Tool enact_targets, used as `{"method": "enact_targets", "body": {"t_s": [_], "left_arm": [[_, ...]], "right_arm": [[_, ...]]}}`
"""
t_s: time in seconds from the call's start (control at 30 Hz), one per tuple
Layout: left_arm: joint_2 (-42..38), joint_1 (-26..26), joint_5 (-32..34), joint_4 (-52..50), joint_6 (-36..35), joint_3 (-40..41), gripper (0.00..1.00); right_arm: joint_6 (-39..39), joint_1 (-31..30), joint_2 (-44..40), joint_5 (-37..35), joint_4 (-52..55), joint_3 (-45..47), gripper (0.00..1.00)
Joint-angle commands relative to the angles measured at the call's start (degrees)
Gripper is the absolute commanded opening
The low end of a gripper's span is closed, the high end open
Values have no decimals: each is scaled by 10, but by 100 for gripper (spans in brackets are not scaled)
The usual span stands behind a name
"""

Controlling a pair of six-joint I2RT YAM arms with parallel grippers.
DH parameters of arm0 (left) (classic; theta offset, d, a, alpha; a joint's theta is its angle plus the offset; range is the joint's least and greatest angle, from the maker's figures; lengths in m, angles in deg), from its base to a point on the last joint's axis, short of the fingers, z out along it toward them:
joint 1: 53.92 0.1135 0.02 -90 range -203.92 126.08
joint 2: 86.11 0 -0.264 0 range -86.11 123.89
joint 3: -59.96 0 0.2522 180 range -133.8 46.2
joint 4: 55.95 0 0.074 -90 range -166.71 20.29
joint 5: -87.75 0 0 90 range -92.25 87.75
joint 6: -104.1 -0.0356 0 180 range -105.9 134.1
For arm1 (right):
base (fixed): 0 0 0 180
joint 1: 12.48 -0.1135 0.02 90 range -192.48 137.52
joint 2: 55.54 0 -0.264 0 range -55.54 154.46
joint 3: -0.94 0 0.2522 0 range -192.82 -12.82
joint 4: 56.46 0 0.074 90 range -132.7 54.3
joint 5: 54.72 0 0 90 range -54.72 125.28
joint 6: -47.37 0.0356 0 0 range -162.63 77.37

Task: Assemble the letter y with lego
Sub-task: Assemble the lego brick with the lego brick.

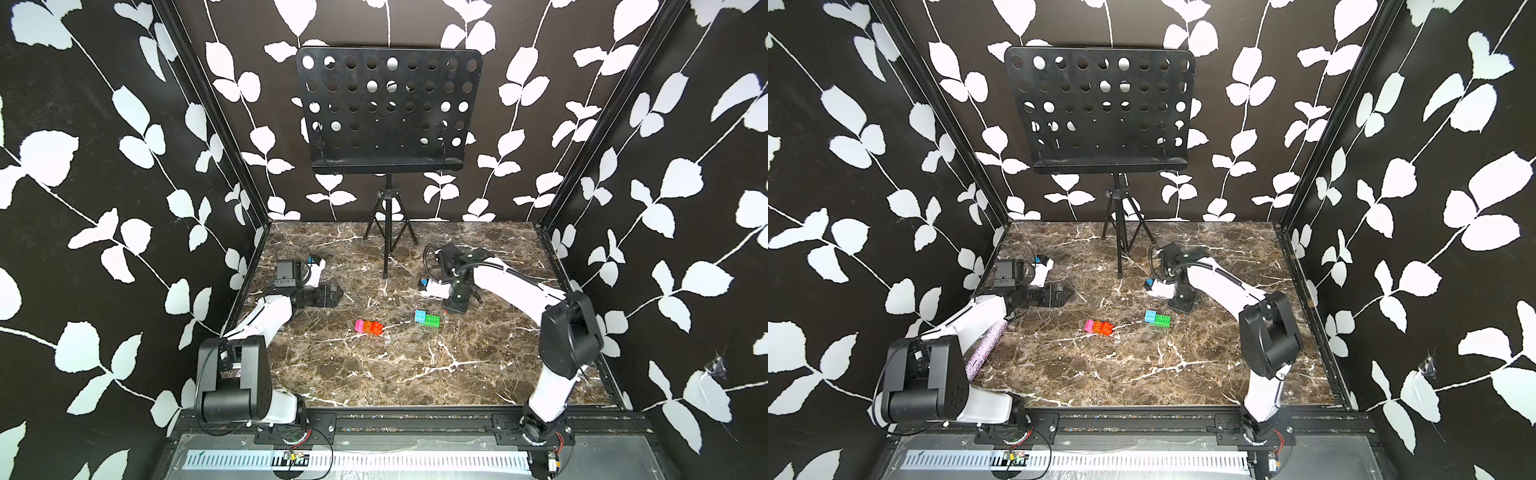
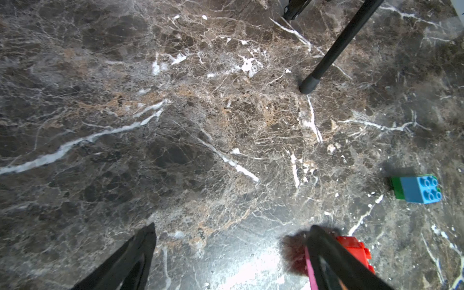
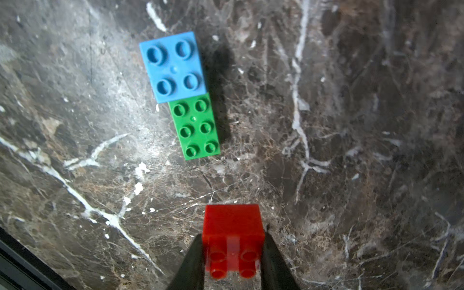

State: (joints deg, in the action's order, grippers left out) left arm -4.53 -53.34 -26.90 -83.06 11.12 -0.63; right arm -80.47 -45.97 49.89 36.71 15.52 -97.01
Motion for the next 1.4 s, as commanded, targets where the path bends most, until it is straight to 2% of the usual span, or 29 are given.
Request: {"method": "enact_targets", "body": {"t_s": [0.0,0.73,0.8,0.93,1.07,1.2,1.37], "left_arm": [[-9,4,-12,10,9,6,96],[-9,4,-26,11,14,9,96],[-8,5,-50,17,14,13,95],[-7,4,-165,40,5,28,92],[-5,4,-236,58,12,40,91],[-4,4,-274,74,28,42,92],[-2,4,-281,80,34,43,92]], "right_arm": [[-59,-15,24,-8,50,-27,21],[-45,-45,85,4,33,-49,20],[-43,-46,88,3,28,-50,20],[-44,-47,98,1,31,-55,20],[-49,-50,102,0,36,-53,20],[-54,-53,103,-4,37,-43,20],[-61,-58,110,-16,41,-30,19]]}}
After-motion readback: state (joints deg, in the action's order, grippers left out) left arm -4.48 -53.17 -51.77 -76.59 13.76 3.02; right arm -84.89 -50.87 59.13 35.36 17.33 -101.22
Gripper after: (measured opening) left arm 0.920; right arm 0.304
